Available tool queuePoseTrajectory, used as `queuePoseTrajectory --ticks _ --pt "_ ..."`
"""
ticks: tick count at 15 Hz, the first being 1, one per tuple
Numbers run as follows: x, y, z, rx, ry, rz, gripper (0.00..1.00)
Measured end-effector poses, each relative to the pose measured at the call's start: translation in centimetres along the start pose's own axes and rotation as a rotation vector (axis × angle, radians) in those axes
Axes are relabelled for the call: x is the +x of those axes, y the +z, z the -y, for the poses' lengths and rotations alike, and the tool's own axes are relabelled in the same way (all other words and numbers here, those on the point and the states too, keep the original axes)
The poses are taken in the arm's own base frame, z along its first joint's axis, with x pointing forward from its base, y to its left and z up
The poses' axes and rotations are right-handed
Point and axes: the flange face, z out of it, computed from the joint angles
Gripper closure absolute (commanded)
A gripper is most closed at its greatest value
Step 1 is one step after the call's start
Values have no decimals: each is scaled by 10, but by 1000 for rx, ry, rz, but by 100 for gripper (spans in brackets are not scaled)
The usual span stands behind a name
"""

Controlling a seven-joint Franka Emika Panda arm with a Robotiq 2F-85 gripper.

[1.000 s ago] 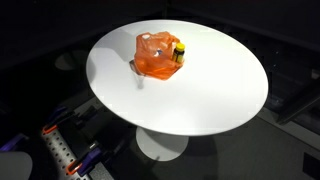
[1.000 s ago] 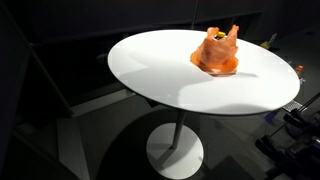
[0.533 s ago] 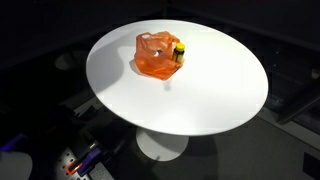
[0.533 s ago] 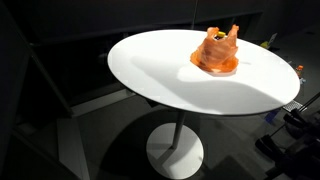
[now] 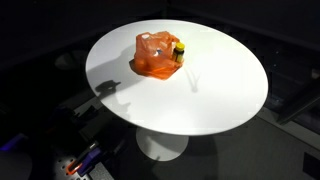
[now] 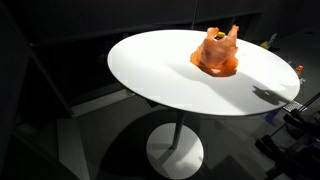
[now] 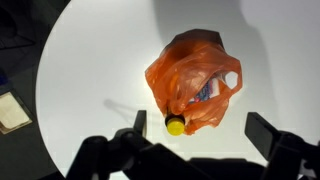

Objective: Put the bottle with the yellow lid on the table

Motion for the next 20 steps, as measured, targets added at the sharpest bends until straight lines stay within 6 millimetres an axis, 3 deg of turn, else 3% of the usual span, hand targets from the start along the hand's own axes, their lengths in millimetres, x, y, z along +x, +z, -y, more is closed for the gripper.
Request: queuePoseTrajectory --ticks 11,16,20 --pt "7 10 -1 -3 5 13 0" --pt "35 35 -10 -16 -63 41 0" --pt "66 70 -11 -37 -161 82 0"
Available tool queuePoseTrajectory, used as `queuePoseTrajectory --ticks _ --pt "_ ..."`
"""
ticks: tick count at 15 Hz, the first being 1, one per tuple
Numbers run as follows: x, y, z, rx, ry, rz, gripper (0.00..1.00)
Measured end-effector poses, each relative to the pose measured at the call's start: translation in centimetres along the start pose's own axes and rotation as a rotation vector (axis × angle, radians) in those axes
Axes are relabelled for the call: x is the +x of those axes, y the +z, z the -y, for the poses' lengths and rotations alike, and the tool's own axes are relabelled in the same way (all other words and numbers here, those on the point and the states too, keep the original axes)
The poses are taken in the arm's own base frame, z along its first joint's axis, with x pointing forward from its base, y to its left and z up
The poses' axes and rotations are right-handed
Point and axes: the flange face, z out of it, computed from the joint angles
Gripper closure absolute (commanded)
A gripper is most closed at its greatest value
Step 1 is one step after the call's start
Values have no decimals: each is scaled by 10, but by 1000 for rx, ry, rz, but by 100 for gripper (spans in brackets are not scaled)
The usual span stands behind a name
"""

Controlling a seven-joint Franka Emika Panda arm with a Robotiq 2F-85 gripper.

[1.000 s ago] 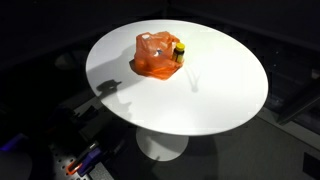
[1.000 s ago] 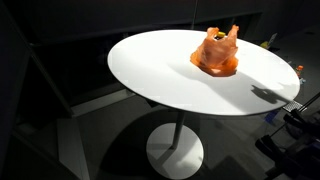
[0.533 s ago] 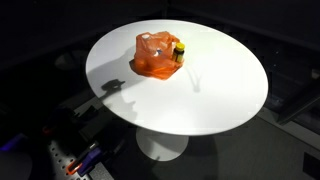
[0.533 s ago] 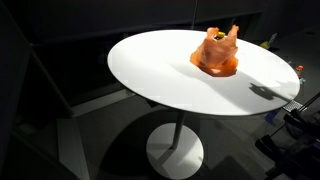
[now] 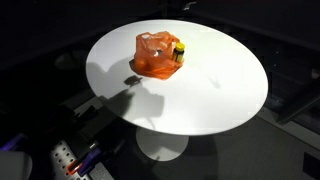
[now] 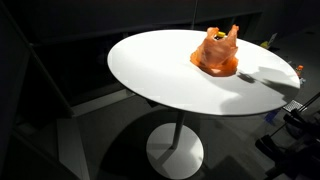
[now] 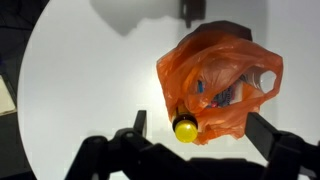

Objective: Put the bottle with the yellow lid on the table

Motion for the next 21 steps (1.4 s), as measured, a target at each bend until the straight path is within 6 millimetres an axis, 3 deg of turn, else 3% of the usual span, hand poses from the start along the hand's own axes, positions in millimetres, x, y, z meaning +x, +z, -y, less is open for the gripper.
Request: queuePoseTrajectory --ticks 10,15,21 --pt "76 93 2 -77 -105 34 0" --pt "95 124 10 -87 -156 65 0" --pt "111 146 26 -80 -219 106 0"
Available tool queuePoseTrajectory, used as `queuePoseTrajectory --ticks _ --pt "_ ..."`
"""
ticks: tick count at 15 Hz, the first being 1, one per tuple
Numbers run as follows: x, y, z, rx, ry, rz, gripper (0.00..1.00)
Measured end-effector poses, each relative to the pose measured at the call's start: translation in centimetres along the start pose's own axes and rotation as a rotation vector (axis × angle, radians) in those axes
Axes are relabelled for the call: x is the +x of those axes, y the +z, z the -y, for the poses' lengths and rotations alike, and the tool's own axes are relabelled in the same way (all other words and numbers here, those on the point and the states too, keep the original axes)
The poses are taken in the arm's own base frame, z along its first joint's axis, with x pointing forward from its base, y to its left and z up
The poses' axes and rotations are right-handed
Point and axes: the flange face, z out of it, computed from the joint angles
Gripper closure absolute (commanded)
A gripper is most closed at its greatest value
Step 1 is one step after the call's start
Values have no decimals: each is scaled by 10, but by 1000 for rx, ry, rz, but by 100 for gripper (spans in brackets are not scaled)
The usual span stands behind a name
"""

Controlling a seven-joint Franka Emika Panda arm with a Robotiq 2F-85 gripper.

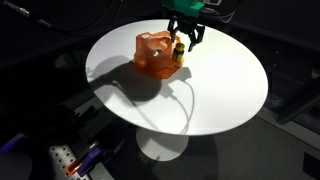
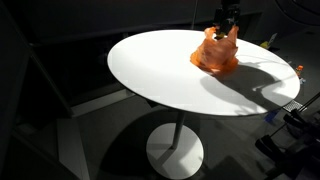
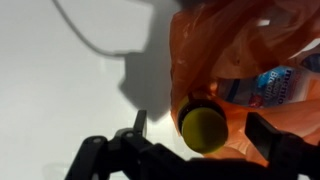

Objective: Put the bottle with the yellow lid on the table

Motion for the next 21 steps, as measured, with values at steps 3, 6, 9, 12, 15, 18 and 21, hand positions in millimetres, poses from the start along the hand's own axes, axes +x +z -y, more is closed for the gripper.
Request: queuePoseTrajectory --ticks 3,6,9,12,15,18,21 --pt "8 2 5 -12 -20 9 34" --pt "14 4 9 -20 -30 19 60" --pt "16 3 10 -18 -32 32 80" --pt "12 -9 11 0 -22 66 80" --pt "-2 -34 7 29 7 123 80" --pt "-18 -66 -10 30 90 133 80" --pt "-29 -91 -43 23 190 96 80"
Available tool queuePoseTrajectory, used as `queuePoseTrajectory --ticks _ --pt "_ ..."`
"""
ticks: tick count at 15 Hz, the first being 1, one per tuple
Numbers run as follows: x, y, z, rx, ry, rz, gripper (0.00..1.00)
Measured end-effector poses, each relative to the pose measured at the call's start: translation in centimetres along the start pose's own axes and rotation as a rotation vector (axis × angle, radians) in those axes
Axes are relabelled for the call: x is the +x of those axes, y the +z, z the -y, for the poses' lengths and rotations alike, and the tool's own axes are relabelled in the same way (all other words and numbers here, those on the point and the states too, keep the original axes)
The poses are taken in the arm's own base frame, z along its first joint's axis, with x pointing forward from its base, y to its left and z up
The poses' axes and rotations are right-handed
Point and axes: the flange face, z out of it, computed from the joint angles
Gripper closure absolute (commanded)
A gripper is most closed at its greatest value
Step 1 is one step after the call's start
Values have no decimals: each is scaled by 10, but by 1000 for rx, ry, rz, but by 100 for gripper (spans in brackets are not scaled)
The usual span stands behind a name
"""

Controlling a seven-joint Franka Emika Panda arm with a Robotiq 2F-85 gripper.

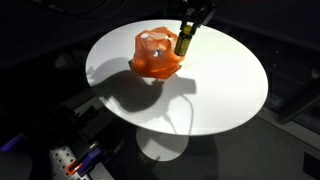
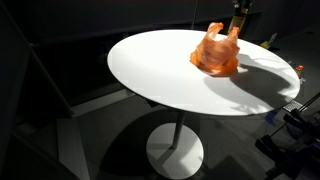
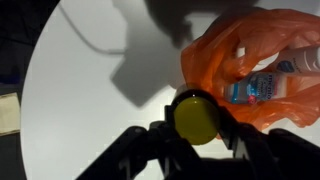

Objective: Put the bottle with the yellow lid on the table

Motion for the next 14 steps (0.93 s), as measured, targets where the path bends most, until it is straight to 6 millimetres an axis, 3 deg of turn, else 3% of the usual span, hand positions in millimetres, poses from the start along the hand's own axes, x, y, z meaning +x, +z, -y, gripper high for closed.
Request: queuePoseTrajectory --ticks 3,5,10,14 --pt "-2 -10 -41 0 106 -44 80" --pt "-1 -7 -67 0 168 -65 80" --pt "0 23 -124 14 276 -85 80" --pt "-1 47 -145 14 315 -85 80"
